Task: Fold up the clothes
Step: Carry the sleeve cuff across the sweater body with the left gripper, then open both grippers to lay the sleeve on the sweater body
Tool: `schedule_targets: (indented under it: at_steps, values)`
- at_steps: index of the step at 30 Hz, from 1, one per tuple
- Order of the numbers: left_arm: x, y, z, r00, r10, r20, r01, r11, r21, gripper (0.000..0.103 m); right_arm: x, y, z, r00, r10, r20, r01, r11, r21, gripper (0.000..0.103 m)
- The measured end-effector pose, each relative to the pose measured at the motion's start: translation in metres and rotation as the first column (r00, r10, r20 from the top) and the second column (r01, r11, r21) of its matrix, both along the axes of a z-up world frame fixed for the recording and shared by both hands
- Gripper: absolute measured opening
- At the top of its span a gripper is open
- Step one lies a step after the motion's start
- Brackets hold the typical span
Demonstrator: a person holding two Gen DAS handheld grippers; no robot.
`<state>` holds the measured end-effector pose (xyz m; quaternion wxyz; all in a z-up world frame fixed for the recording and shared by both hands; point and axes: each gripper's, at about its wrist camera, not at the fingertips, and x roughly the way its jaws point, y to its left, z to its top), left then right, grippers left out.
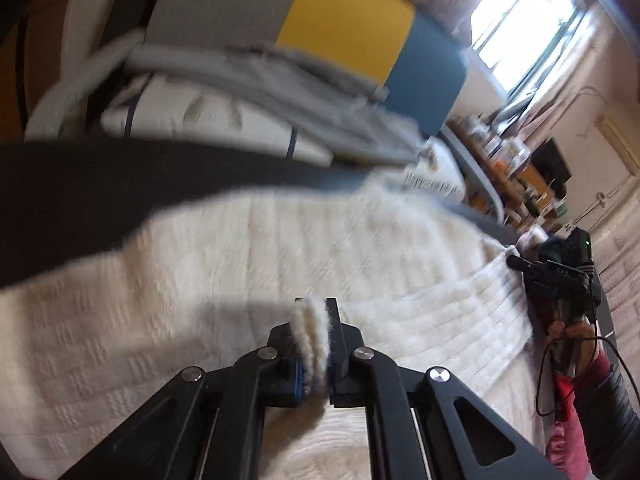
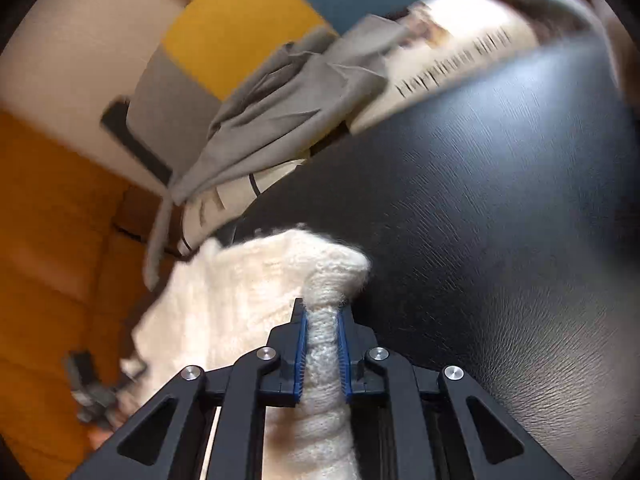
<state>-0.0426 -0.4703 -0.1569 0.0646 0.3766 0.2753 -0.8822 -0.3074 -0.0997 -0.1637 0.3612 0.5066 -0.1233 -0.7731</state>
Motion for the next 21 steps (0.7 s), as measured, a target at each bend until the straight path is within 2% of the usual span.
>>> schedule_targets:
  at_steps: [2, 4, 9, 11, 14, 15, 16, 17, 19, 21]
  values:
    - [-0.002, -0.001, 0.01, 0.999, 0.026, -0.033, -0.027, 0.999, -0.029, 0.006, 0.006, 0.003, 0.023, 0.995, -0.019, -0.101, 0.018, 1.0, -0.012, 0.013]
    - [-0.006, -0.003, 0.015, 0.999, 0.04, -0.037, -0.042, 0.998, -0.05, 0.006, 0.007, 0.002, 0.029, 0.989, -0.033, -0.146, 0.036, 0.999, 0.015, 0.013]
    - [-0.029, -0.008, -0.007, 0.992, 0.092, 0.086, -0.084, 0.992, -0.093, 0.006, 0.0, -0.006, 0.003, 0.99, -0.06, -0.126, 0.074, 0.991, 0.11, 0.013]
    - [-0.035, -0.009, -0.025, 0.986, 0.091, 0.142, -0.084, 0.995, -0.053, 0.007, -0.003, 0.0, -0.006, 0.991, -0.084, -0.107, 0.095, 0.99, 0.101, 0.013]
    - [-0.023, -0.017, -0.026, 0.982, 0.136, 0.127, -0.138, 0.99, 0.0, 0.013, -0.007, 0.011, -0.019, 0.99, -0.12, -0.077, 0.126, 0.989, 0.078, 0.015]
    - [-0.02, -0.02, -0.025, 0.979, 0.156, 0.131, -0.158, 0.987, 0.009, 0.021, -0.008, 0.014, -0.021, 0.99, -0.125, -0.067, 0.129, 0.989, 0.067, 0.016]
    - [-0.016, -0.022, -0.022, 0.973, 0.185, 0.135, -0.185, 0.983, -0.012, 0.022, -0.008, 0.015, -0.02, 0.99, -0.129, -0.064, 0.133, 0.989, 0.063, 0.022]
    - [-0.01, -0.023, -0.017, 0.967, 0.216, 0.138, -0.211, 0.976, -0.049, 0.022, -0.008, 0.017, -0.017, 0.988, -0.136, -0.075, 0.141, 0.988, 0.067, 0.032]
    - [0.003, -0.025, -0.005, 0.952, 0.28, 0.124, -0.265, 0.957, -0.12, 0.022, -0.001, 0.024, -0.004, 0.978, -0.155, -0.137, 0.167, 0.983, 0.076, 0.042]
    - [0.015, -0.022, 0.008, 0.957, 0.283, 0.067, -0.273, 0.954, -0.126, 0.022, 0.013, 0.017, 0.01, 0.975, -0.107, -0.196, 0.127, 0.988, 0.091, 0.045]
